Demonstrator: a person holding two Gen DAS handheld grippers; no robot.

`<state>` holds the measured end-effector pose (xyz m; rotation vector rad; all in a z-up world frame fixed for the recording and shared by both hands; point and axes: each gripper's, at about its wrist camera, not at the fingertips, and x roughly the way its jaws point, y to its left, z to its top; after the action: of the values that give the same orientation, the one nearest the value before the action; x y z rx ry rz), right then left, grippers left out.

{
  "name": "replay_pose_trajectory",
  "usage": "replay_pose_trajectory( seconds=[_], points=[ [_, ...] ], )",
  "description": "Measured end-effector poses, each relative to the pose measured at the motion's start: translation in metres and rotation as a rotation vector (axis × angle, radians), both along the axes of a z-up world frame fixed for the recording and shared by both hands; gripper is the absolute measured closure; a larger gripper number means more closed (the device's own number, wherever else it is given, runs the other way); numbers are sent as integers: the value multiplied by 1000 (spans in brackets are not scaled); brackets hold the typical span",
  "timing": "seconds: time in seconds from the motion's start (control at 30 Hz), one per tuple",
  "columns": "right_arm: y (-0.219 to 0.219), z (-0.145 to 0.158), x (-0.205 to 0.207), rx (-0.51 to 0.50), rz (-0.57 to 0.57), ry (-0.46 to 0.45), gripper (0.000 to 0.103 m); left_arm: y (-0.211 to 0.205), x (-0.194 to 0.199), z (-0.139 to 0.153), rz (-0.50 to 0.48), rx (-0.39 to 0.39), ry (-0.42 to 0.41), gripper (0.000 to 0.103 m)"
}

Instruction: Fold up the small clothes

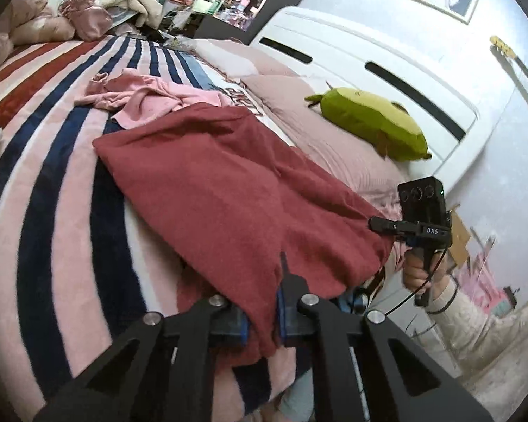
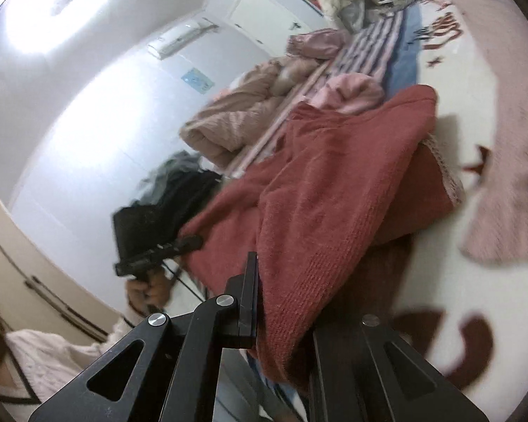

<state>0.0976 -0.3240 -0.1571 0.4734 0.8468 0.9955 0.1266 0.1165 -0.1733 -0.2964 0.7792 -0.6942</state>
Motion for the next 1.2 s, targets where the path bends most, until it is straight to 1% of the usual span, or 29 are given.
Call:
replay_pose_trajectory(
  seconds=[0.07,0.13,0.2,0.23,0.27,0.3,0.33,0.37,0.4,0.43,0.47,0.5,0.53,0.57,0.6,0.67,0.7,0.73,0.77,0.8,0.83,0.87,0.93,1.0,1.07,1.17,1.2],
  points=[
    [-3,-8,-2,-37,-33,38,103,-1,0,-7,-21,30,38,94],
    [-7,-20,-1,-77,-80,81,103,-1,0,-15,-33,43,70,94],
    [-7,-30,-1,-130,-117,114,103,-1,-2,-23,-44,72,90,94],
    [-5,-30,-2,-159,-133,110,103,-2,-3,-27,-49,87,105,94],
    [-2,-26,-4,-184,-141,96,102,-1,-4,-29,-48,89,116,91],
    [0,-21,-5,-205,-146,90,100,0,-6,-29,-43,81,118,91],
    [1,-16,-7,-224,-152,85,97,1,-8,-27,-39,78,120,86],
    [3,-10,-9,-244,-158,73,91,2,-11,-24,-31,79,125,75],
    [2,-2,-13,-272,-170,47,85,4,-17,-19,-13,88,123,68],
    [2,8,-20,-312,-192,12,71,6,-24,-14,8,95,109,52],
    [1,17,-27,-355,-214,-22,58,8,-33,-9,36,105,89,42],
    [0,28,-36,-426,-256,-77,56,11,-40,-6,62,114,75,38],
    [0,35,-43,-469,-287,-116,56,12,-47,-4,91,109,72,33],
    [2,44,-50,-505,-321,-161,56,14,-54,-4,112,93,81,31],
    [3,49,-56,-516,-344,-191,56,15,-59,-4,130,70,92,31],
    [9,62,-66,-484,-387,-247,56,17,-70,-8,160,-12,108,27],
    [13,67,-70,-459,-400,-266,58,17,-74,-11,169,-51,119,26],
    [20,70,-72,-428,-408,-285,66,15,-77,-15,176,-97,134,24],
    [30,70,-72,-402,-403,-297,81,11,-79,-21,174,-139,158,24],
    [39,69,-71,-391,-396,-301,90,6,-80,-27,170,-178,181,24],
    [50,65,-69,-381,-382,-301,97,1,-79,-35,160,-221,210,24],
    [62,61,-67,-372,-364,-294,98,-6,-76,-41,149,-255,238,24],
    [87,50,-61,-348,-311,-279,99,-18,-69,-50,153,-292,266,24],
    [110,37,-55,-376,-285,-282,99,-25,-59,-51,192,-299,240,24],
    [121,25,-52,-400,-270,-266,99,-26,-44,-51,265,-319,207,24],
    [130,-1,-43,-460,-257,-185,99,-24,-25,-51,355,-370,169,24],
    [132,-9,-41,-471,-246,-162,99,-23,-20,-51,380,-369,158,24]
  ],
)
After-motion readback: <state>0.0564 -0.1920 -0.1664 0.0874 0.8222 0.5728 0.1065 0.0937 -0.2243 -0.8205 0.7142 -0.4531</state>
